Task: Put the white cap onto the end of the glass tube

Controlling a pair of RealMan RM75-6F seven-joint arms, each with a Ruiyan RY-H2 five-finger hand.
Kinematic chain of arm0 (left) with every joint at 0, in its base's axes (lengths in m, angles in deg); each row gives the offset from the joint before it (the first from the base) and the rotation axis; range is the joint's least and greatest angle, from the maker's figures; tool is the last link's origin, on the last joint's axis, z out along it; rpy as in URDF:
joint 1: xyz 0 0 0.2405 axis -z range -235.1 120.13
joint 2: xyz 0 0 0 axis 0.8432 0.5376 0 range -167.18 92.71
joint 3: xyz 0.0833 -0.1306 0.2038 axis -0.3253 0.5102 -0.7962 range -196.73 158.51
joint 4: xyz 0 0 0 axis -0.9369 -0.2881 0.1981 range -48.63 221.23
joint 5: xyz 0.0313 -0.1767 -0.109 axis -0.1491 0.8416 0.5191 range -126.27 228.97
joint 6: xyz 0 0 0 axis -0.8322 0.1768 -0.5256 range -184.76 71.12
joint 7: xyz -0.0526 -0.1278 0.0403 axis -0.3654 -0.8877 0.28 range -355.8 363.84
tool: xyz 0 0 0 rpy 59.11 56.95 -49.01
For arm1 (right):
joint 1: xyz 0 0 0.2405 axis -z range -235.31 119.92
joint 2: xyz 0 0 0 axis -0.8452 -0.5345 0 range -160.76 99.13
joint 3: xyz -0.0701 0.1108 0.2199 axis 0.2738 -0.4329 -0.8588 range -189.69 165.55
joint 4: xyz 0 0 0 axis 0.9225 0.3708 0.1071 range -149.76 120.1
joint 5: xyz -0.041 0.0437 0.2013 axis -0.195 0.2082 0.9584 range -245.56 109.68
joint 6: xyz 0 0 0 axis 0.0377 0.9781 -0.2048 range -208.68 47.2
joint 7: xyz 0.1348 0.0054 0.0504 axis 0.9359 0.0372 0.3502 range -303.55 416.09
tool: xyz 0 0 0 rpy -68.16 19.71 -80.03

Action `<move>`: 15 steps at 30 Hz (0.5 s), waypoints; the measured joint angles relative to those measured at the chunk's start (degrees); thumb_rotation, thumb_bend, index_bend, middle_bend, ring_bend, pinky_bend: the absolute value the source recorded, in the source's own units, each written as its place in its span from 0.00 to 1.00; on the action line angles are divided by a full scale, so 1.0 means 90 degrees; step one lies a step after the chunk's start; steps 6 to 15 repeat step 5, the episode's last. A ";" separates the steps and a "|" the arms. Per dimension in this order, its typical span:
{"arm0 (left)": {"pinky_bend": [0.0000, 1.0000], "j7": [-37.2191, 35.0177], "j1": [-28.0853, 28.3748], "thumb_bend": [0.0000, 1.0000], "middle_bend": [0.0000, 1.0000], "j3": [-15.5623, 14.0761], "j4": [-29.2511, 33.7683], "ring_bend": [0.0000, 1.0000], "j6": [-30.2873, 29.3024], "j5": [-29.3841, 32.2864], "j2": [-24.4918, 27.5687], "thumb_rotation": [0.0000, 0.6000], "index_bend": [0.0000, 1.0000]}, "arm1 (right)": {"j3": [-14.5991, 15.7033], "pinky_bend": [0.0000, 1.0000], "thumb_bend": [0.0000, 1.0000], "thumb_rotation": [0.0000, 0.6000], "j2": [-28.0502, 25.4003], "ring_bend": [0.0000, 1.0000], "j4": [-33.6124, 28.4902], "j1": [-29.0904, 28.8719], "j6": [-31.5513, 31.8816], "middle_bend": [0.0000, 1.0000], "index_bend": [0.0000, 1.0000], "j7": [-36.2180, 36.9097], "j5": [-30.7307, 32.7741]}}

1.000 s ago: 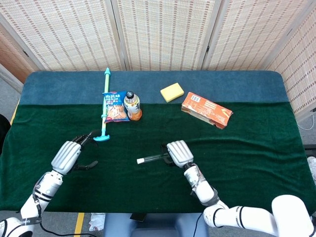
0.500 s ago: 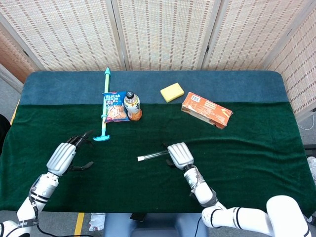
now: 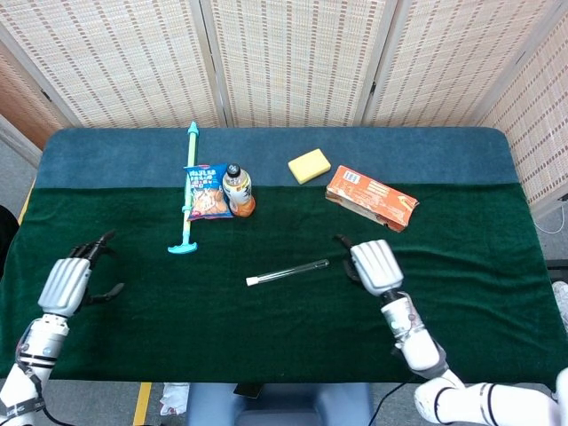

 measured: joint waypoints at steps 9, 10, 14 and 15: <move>0.17 0.0470 -0.0416 0.29 0.41 0.0009 -0.0239 0.25 -0.0374 0.0262 0.0075 1.00 0.17 | 0.0369 0.28 0.60 1.00 -0.1226 0.31 -0.0501 0.0702 0.0605 0.23 0.28 0.0707 -0.0640; 0.17 0.0470 -0.0416 0.29 0.41 0.0009 -0.0239 0.25 -0.0374 0.0262 0.0075 1.00 0.17 | 0.0369 0.28 0.60 1.00 -0.1226 0.31 -0.0501 0.0702 0.0605 0.23 0.28 0.0707 -0.0640; 0.17 0.0470 -0.0416 0.29 0.41 0.0009 -0.0239 0.25 -0.0374 0.0262 0.0075 1.00 0.17 | 0.0369 0.28 0.60 1.00 -0.1226 0.31 -0.0501 0.0702 0.0605 0.23 0.28 0.0707 -0.0640; 0.17 0.0470 -0.0416 0.29 0.41 0.0009 -0.0239 0.25 -0.0374 0.0262 0.0075 1.00 0.17 | 0.0369 0.28 0.60 1.00 -0.1226 0.31 -0.0501 0.0702 0.0605 0.23 0.28 0.0707 -0.0640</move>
